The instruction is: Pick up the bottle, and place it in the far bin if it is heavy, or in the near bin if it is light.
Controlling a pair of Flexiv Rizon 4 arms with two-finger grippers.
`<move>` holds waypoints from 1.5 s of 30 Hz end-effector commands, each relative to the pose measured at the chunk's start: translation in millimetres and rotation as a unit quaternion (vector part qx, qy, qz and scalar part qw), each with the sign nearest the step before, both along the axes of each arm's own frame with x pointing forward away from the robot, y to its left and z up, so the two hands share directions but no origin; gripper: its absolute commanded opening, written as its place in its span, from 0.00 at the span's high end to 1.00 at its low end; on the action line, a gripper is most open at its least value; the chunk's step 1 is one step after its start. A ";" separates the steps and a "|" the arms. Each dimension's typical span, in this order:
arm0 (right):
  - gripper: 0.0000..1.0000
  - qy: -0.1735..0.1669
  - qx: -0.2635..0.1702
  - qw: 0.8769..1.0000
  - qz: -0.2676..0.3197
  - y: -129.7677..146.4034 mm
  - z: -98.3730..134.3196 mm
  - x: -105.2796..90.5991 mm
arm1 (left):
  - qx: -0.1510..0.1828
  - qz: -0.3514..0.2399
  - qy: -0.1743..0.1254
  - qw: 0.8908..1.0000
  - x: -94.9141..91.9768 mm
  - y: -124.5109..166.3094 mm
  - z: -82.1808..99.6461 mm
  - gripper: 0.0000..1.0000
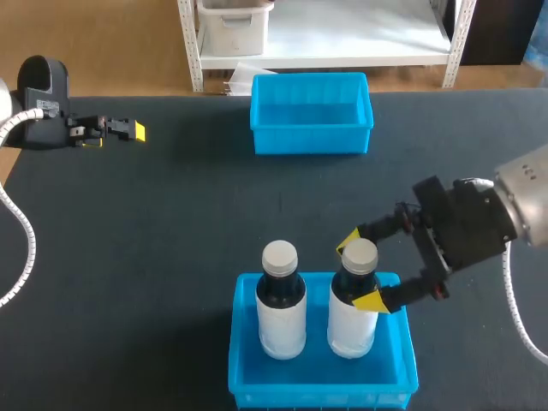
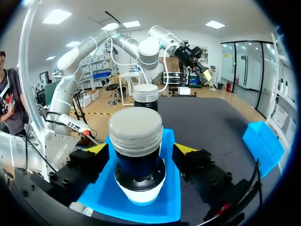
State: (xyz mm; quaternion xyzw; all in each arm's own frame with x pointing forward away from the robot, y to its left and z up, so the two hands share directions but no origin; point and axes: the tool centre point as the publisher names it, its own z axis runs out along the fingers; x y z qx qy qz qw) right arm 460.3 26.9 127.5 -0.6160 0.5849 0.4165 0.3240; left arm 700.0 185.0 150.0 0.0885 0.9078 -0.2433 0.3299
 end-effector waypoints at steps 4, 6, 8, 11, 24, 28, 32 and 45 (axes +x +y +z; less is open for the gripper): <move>0.00 0.003 -0.010 1.000 -0.016 -17.1 6.1 7.9 | 0.000 0.000 0.000 1.000 0.0 0.0 0.0 0.00; 0.00 0.004 -0.015 1.000 -0.025 -26.8 9.8 11.0 | 0.000 0.000 0.000 1.000 0.0 0.0 0.0 0.00; 0.00 0.004 -0.023 0.999 -0.035 -37.9 13.7 14.0 | 0.000 0.000 0.000 1.000 0.0 0.0 0.0 0.00; 0.00 0.005 -0.032 0.998 -0.050 -54.8 20.3 18.6 | 0.000 0.000 0.000 1.000 0.0 0.0 0.0 0.00; 0.00 -0.020 -0.068 0.994 -0.087 -86.3 32.2 79.5 | 0.000 0.000 0.000 1.000 0.0 0.0 0.0 0.00; 0.00 -0.030 -0.072 0.993 -0.090 -84.5 29.7 110.1 | 0.000 0.000 0.000 1.000 0.0 0.0 0.0 0.00; 0.00 -0.029 -0.078 0.992 -0.091 -83.3 28.0 132.9 | 0.000 0.000 0.000 1.000 0.0 0.0 0.0 0.00; 0.00 0.004 -0.101 0.991 -0.088 -87.0 27.4 154.2 | 0.000 0.000 0.000 1.000 0.0 0.0 0.0 0.00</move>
